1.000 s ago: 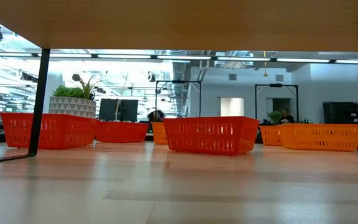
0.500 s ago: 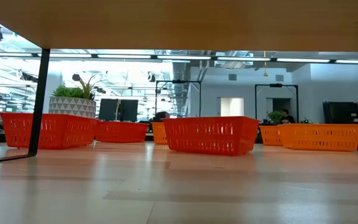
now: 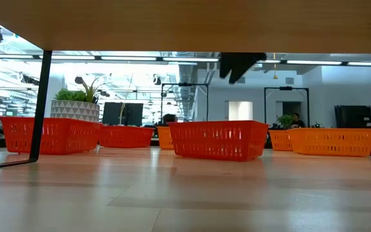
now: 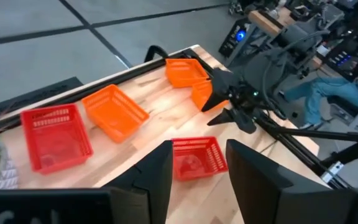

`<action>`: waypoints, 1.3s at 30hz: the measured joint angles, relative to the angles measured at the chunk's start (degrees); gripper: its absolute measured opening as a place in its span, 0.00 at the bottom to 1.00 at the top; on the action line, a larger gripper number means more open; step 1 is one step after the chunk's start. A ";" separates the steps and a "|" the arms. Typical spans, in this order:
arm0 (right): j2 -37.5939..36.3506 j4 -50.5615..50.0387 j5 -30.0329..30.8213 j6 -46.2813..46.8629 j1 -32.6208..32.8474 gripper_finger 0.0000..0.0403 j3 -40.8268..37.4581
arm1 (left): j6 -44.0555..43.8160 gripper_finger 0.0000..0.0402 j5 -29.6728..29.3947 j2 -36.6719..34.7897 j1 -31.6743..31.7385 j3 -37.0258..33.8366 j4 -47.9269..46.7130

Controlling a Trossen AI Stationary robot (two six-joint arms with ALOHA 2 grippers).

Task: Stack baskets on shelf by color
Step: Put the bottom right red bin on the shelf

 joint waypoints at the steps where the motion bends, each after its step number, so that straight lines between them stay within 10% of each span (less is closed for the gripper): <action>1: 0.00 1.25 -0.76 -0.93 -0.75 0.57 -1.16 | -0.03 0.34 -0.03 -0.47 0.01 -0.56 0.05; 39: 6.34 24.39 -10.00 -9.36 -4.02 0.56 -21.95 | -3.67 0.34 -3.66 4.14 1.34 -3.40 1.44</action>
